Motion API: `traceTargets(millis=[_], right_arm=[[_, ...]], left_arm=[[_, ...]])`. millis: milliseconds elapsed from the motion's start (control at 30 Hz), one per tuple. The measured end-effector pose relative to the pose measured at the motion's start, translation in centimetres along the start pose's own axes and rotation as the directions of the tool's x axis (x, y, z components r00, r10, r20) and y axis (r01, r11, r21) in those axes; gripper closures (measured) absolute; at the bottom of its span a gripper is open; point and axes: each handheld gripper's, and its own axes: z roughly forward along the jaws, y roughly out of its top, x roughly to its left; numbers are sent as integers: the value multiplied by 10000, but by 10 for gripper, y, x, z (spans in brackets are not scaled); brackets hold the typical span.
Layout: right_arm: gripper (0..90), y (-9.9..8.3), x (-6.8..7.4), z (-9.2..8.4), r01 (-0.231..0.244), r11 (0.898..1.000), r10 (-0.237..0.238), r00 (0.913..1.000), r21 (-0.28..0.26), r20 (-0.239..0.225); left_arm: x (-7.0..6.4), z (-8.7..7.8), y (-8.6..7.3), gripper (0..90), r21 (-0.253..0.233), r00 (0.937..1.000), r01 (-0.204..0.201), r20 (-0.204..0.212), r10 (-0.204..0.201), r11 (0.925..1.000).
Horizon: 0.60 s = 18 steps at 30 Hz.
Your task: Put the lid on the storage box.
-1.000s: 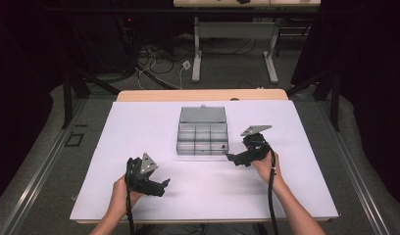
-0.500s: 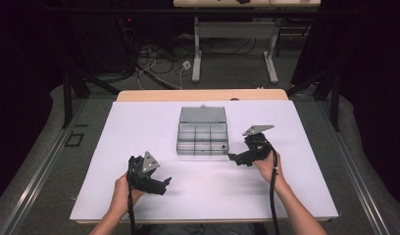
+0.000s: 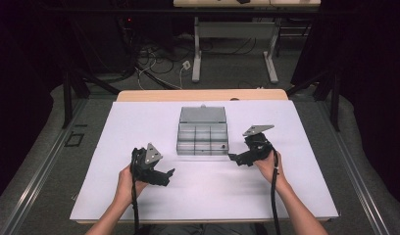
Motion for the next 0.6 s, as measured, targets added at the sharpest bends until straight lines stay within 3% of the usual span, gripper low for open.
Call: traceTargets(millis=[267,600], right_arm=[[19,-1,-1,-2,-80,10000,80,9999,-59,114],[20,0,-4,0,6,10000,-6,10000,-34,19]], left_arm=[[-1,8,14,0,24,9999,-94,123,94,10000],[5,15,29,0,-156,9996,255,-88,-256,9996]])
